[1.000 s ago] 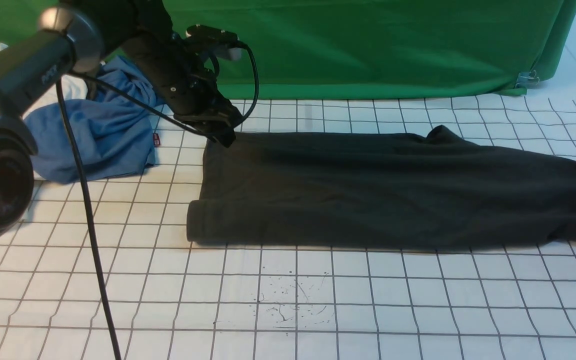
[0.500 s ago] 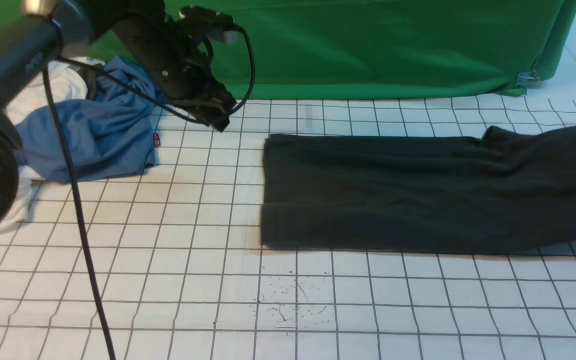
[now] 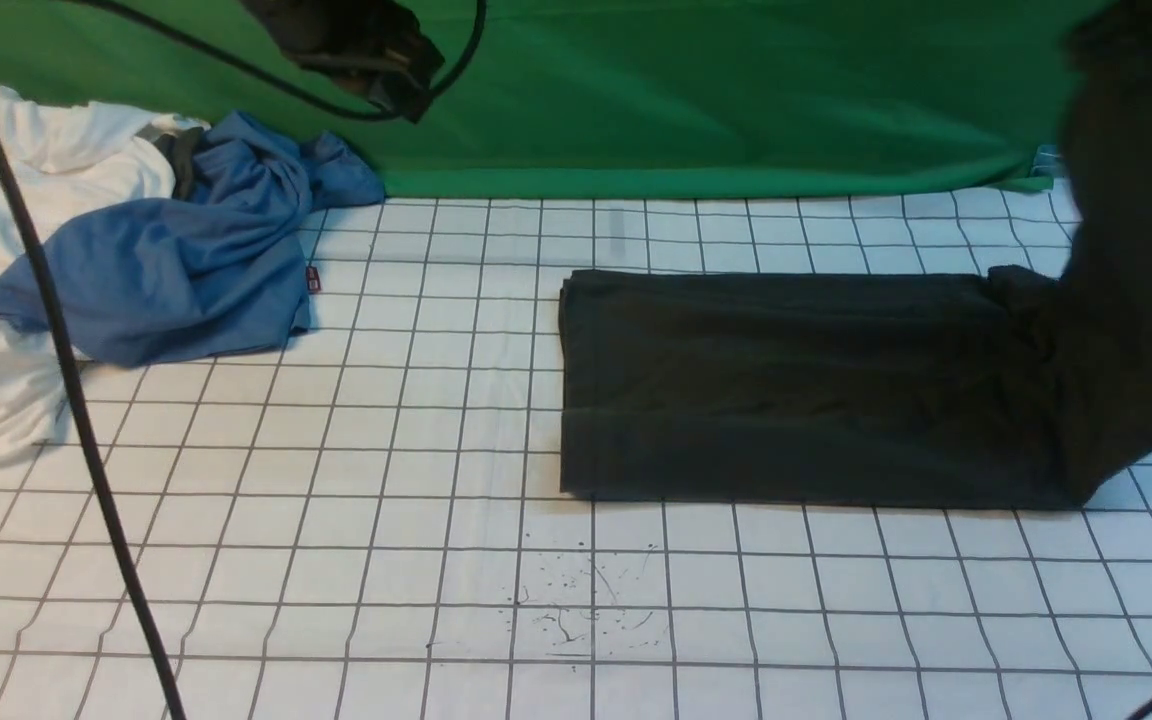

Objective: Fold a long-sleeved shirt over a white checkered tablecloth.
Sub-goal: 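Fold the right end of the dark garment over onto its left end with the right gripper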

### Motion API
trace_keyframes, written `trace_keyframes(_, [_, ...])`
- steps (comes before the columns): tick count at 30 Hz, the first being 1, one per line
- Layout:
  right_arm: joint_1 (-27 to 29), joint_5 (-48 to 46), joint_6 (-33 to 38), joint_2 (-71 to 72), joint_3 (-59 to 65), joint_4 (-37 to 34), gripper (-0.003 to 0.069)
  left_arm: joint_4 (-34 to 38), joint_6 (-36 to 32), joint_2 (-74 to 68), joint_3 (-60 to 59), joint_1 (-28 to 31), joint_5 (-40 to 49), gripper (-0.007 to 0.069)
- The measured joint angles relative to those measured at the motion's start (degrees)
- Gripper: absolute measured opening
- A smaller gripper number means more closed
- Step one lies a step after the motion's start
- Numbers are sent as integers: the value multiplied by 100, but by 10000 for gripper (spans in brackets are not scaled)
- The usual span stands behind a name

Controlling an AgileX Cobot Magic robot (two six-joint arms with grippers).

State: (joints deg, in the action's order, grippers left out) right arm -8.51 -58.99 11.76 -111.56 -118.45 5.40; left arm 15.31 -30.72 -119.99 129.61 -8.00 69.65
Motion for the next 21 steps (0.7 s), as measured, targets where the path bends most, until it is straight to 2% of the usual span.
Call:
trace_keyframes(3, [-675, 298, -164, -212, 0, -644, 79, -112, 84, 75, 6, 10, 4, 155])
trace_keyframes(11, [-1672, 893, -309, -909, 0, -1464, 79, -113, 98, 310, 6, 242, 7, 155])
trace_keyframes(21, [-2337, 1591, -635, -1508, 0, -1698, 85, -20, 125, 472, 6, 474, 11, 155])
